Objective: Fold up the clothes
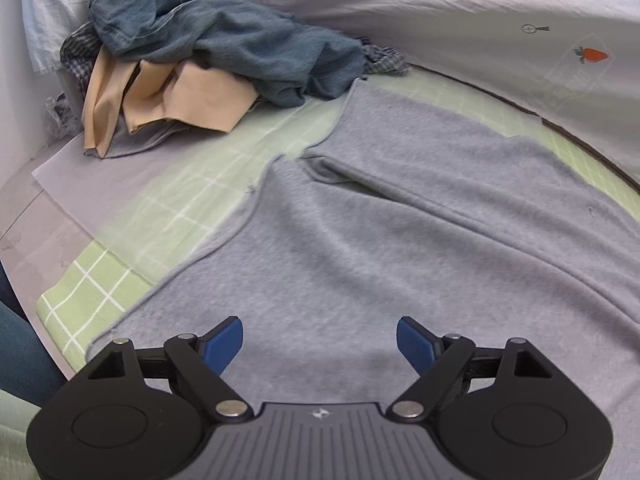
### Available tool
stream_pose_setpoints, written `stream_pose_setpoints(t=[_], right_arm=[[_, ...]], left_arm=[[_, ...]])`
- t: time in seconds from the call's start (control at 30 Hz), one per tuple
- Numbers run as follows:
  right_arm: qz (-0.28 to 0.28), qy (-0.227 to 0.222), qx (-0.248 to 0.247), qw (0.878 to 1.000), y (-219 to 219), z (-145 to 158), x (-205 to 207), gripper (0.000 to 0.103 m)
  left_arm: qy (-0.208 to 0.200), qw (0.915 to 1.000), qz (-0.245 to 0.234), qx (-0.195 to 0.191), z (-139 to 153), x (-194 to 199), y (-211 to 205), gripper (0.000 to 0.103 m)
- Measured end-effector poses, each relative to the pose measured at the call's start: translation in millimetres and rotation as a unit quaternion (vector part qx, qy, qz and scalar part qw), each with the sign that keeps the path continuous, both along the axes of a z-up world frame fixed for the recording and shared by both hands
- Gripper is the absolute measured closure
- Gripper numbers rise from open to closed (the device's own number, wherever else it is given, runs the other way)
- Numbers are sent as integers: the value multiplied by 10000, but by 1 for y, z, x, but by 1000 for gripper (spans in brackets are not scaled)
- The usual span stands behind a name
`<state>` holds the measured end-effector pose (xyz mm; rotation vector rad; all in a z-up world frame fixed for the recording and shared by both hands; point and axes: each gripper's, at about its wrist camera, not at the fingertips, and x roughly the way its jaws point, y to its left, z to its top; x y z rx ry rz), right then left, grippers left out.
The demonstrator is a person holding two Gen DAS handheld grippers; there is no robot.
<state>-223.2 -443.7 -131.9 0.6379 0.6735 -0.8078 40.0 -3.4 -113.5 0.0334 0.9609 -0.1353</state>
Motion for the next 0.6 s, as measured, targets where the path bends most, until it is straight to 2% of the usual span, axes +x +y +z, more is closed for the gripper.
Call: stream_pose_setpoints(t=[0.27,0.6], right_arm=[[-755,-282,652,9946,-48,-8,-84,0],[-1440,-402,904,9846,-99,-11,-174,0]], left_arm=[[129,9992,-341,-136,5,-44,-63,19],[399,9972,-616,-133,-3,-99,-131,19]])
